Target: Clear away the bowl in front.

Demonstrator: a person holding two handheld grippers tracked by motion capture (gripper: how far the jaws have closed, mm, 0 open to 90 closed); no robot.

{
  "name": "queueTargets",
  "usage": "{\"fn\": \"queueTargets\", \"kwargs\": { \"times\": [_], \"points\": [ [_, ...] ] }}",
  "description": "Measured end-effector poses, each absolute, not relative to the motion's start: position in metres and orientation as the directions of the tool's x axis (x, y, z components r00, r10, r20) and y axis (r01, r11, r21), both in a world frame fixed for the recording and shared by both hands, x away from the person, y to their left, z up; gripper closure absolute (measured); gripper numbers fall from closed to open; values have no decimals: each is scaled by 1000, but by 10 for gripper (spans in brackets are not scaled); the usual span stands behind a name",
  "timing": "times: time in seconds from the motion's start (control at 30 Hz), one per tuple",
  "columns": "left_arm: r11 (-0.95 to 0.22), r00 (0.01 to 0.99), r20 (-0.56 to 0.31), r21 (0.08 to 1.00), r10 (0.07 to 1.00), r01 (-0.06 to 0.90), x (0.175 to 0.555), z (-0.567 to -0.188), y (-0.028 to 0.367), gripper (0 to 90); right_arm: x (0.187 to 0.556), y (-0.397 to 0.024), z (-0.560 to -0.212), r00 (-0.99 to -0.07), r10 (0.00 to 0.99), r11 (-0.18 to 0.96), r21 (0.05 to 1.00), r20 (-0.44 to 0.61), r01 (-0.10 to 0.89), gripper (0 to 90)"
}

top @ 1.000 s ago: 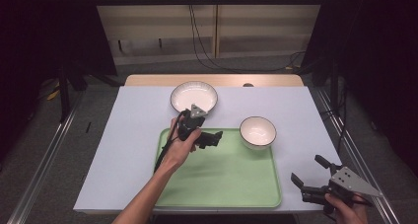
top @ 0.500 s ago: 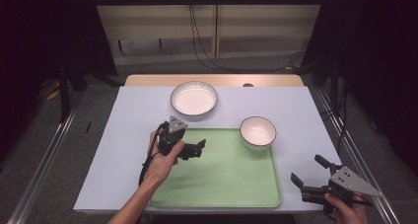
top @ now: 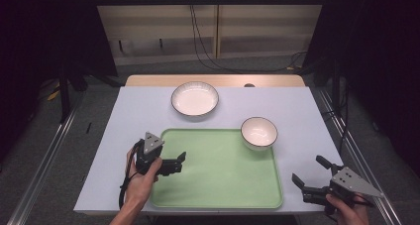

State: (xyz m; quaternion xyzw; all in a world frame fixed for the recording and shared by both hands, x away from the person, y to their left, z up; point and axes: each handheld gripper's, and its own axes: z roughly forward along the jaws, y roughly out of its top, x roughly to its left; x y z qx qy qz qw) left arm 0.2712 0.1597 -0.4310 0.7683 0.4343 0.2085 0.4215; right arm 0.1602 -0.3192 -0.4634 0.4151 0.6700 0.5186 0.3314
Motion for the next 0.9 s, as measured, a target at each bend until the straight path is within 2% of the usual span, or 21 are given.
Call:
{"fn": "queueTargets", "kwargs": {
  "times": [0.13, 0.2, 0.4, 0.6, 0.9],
  "points": [
    [-252, 536, -58, 836, 842, 487, 261, -428, 166, 21, 160, -319, -463, -429, 903, 113, 971, -11, 213, 0],
    [-282, 543, -25, 834, 839, 474, 253, -426, 169, 21, 160, -319, -464, -432, 902, 115, 970, -12, 213, 0],
    [-268, 502, 1, 846, 865, 461, 231, -425, 179, 12, 159, -320, -463, -427, 904, 115, 970, -12, 216, 0],
    [-258, 529, -33, 847, 848, 466, 218, -433, 188, 21, 158, -321, -463, -430, 903, 119, 971, -19, 206, 0],
    [-206, 499, -49, 872, 865, 443, 220, -438, 204, 24, 159, -320, -463, -433, 901, 120, 971, -19, 208, 0]
  ]
}}
